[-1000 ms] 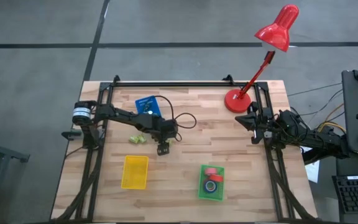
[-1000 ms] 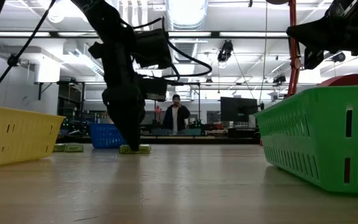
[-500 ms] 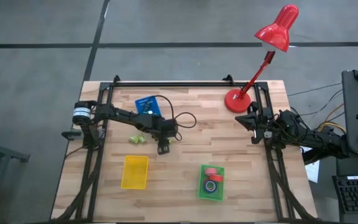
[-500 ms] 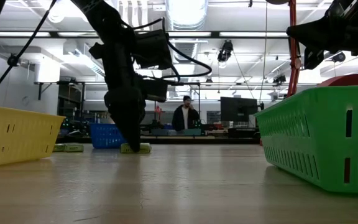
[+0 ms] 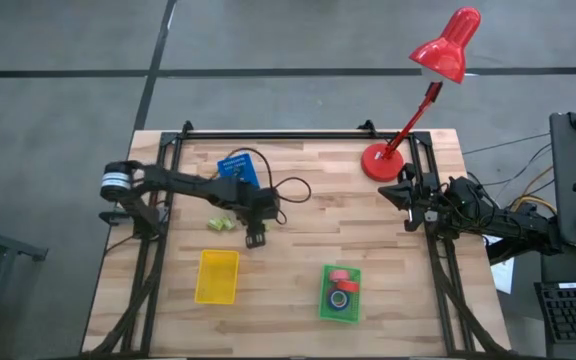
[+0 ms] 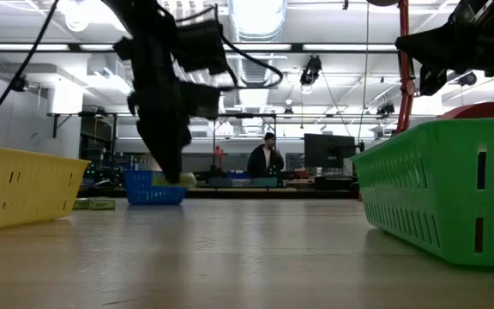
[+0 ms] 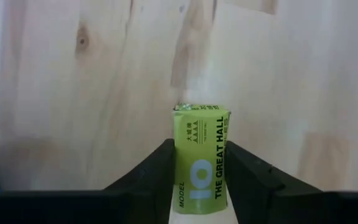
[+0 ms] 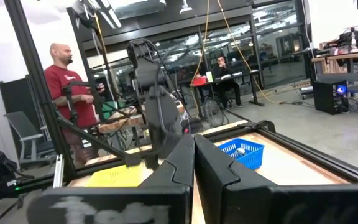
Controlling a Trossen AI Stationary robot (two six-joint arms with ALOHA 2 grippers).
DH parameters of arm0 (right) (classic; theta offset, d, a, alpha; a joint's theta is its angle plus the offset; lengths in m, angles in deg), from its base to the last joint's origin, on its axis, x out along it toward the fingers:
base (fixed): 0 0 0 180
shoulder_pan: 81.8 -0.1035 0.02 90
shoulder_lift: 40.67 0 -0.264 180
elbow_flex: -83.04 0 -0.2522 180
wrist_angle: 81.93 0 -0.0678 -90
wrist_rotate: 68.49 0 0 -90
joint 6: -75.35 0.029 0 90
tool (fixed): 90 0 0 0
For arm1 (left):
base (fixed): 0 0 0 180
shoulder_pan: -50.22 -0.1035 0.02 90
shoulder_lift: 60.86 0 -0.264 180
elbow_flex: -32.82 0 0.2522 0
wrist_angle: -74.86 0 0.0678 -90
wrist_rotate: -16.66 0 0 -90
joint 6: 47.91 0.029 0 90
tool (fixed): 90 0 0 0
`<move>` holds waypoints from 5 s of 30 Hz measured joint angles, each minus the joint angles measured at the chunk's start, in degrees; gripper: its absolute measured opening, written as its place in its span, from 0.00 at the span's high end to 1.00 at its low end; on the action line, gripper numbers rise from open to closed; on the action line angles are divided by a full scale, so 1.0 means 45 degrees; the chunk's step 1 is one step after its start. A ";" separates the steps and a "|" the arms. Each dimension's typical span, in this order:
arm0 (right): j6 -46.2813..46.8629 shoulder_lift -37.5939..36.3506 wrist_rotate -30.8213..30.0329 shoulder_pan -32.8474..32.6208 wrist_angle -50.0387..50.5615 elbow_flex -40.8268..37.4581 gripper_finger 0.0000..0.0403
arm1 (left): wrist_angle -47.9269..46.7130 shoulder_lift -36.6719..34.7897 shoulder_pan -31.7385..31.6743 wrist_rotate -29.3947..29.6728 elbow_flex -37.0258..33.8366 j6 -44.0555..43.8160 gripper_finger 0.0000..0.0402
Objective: Pick and place Stapler, Stapler remover, tape
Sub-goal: Put the right staple pin box into the yellow bin, then put the left staple pin box into the yellow bin
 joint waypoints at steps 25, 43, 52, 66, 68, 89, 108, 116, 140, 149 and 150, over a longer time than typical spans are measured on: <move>0.0000 0.0005 0.0000 0.0000 0.0000 0.0000 0.98 | -0.2910 -0.5533 0.4166 -0.1547 -0.2839 -0.4534 0.68; 0.0002 0.0005 0.0000 0.0000 0.0000 0.0000 0.98 | -0.1582 -0.5333 0.4328 -0.2524 -0.4248 -0.5435 0.66; 0.0000 0.0005 0.0000 0.0000 0.0000 0.0000 0.98 | -0.1286 -0.5372 0.4328 -0.2451 -0.4158 -0.5555 0.63; 0.0001 0.0005 0.0000 0.0000 0.0000 0.0000 0.98 | -0.2144 -0.5579 0.4260 -0.1883 -0.3307 -0.5129 0.40; 0.0002 0.0005 0.0000 0.0000 0.0000 -0.0002 0.98 | -0.2576 -0.5675 0.4248 -0.1319 -0.3071 -0.4827 0.40; 0.0004 0.0005 0.0000 0.0000 0.0000 -0.0005 0.98 | -0.4515 -0.5522 0.1201 0.1193 -0.2944 -0.1426 0.39; 0.0002 0.0000 0.0000 0.0005 0.0000 -0.0005 0.98 | -0.3054 -0.5004 0.1069 0.2590 -0.4411 0.0960 0.21; 0.0002 0.0002 0.0000 0.0005 0.0000 -0.0005 0.98 | -0.2862 -0.3895 0.0724 0.2580 -0.4449 0.1077 0.21; 0.0004 0.0000 0.0000 0.0005 0.0000 -0.0010 0.98 | -0.2379 -0.2676 0.0646 0.2445 -0.4483 0.1493 0.47; 0.0005 0.0000 0.0000 0.0003 0.0000 -0.0010 0.98 | -0.2382 -0.2662 0.0646 0.2604 -0.4483 0.1336 0.64; 0.0001 0.0003 0.0000 0.0005 0.0000 -0.0010 0.98 | -0.2384 -0.2666 0.0646 0.2610 -0.4483 0.1333 0.66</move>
